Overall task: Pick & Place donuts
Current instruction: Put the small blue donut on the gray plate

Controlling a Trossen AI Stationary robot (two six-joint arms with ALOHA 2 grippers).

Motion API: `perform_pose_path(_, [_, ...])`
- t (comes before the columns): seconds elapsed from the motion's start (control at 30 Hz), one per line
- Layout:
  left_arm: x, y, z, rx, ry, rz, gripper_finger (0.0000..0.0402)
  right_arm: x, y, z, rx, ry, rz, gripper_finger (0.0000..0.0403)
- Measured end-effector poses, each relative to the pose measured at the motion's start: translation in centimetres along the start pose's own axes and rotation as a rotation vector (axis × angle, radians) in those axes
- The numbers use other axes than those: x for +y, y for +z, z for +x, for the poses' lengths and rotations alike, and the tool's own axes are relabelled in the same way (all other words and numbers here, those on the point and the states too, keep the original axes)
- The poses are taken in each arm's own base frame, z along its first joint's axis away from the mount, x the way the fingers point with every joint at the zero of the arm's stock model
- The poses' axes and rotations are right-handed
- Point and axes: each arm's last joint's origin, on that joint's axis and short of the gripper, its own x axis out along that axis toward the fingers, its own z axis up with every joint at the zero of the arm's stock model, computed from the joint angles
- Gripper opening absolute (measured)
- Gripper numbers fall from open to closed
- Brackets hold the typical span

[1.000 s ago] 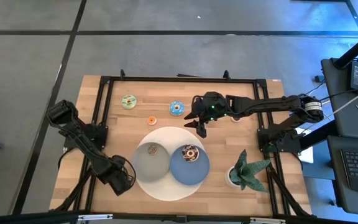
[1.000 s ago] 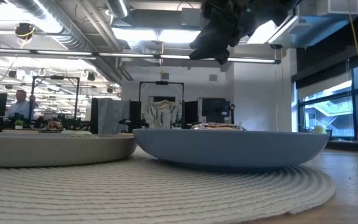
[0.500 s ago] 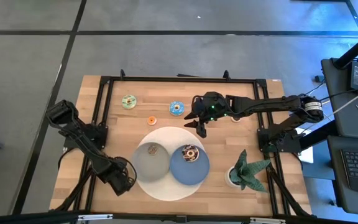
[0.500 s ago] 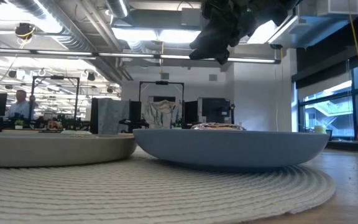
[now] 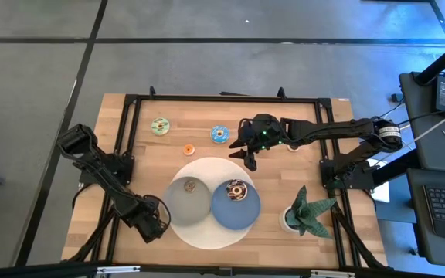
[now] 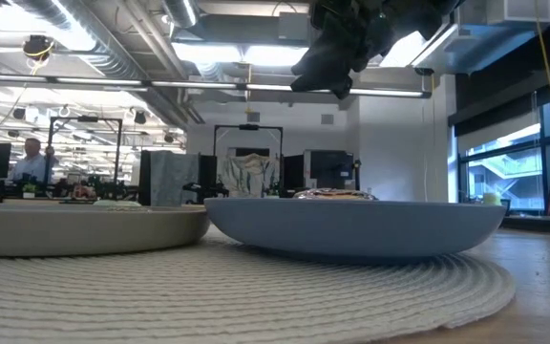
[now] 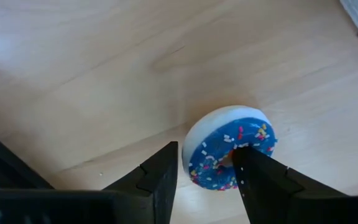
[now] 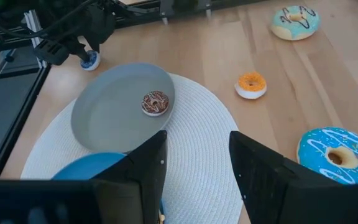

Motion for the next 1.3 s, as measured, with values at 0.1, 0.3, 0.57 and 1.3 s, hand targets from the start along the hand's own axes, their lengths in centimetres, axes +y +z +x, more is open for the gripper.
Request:
perform_pose_path(0.1, [0.0, 0.0, 0.0, -0.002, 0.003, 0.003, 0.0139, 0.0, 0.0, 0.0, 0.0, 0.0, 0.0, 0.0174])
perform_pose_path(0.3, [0.0, 0.0, -0.1, 0.001, 0.001, 0.006, 0.0097, 0.0, 0.0, 0.0, 0.0, 0.0, -0.003, 0.0174])
perform_pose_path(0.57, [0.1, 0.0, -0.8, 0.008, -0.03, -0.005, 0.004, 0.0, 0.0, 0.0, 0.0, -0.001, -0.025, 0.0174])
perform_pose_path(1.3, [-1.1, 9.5, -6.3, -0.44, -0.243, -0.004, 0.0028, -0.1, -0.2, 0.0, 0.023, -0.004, -0.014, 0.0174])
